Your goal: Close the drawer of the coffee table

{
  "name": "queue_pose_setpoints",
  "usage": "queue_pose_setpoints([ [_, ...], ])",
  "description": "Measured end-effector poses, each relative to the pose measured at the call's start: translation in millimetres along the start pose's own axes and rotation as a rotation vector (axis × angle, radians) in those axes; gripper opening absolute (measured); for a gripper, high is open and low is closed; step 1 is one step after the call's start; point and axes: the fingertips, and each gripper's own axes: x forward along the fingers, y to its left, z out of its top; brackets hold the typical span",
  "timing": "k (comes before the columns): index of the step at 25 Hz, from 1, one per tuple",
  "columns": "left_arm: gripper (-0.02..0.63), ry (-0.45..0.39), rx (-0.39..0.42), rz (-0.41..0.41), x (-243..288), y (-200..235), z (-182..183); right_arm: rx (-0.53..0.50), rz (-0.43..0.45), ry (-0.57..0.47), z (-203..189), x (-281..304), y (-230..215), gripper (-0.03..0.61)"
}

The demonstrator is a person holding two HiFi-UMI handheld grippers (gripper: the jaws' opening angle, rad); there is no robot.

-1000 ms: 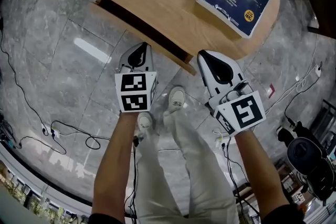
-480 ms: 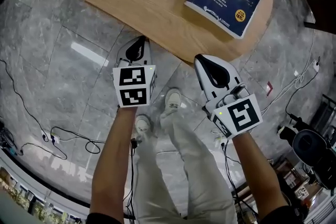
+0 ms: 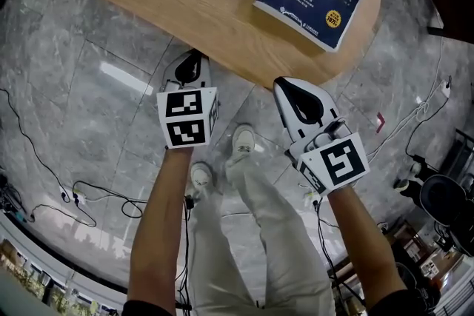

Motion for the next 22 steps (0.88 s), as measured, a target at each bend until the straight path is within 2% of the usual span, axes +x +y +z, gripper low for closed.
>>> queue_pose_setpoints([
  [9, -0.002, -0.015, -0.012, -0.019, -27, -9, -6, -0.01, 0.002, -0.024, 16, -3, 10, 0.018],
  [16, -0.002, -0.026, 0.024, -0.033, -63, -16, 7, -0.009, -0.002, -0.051, 38, -15, 25, 0.018],
  [22, -0.002, -0.043, 0.025, -0.031, -104, -24, 26, 0.005, -0.02, -0.075, 61, -36, 32, 0.018],
])
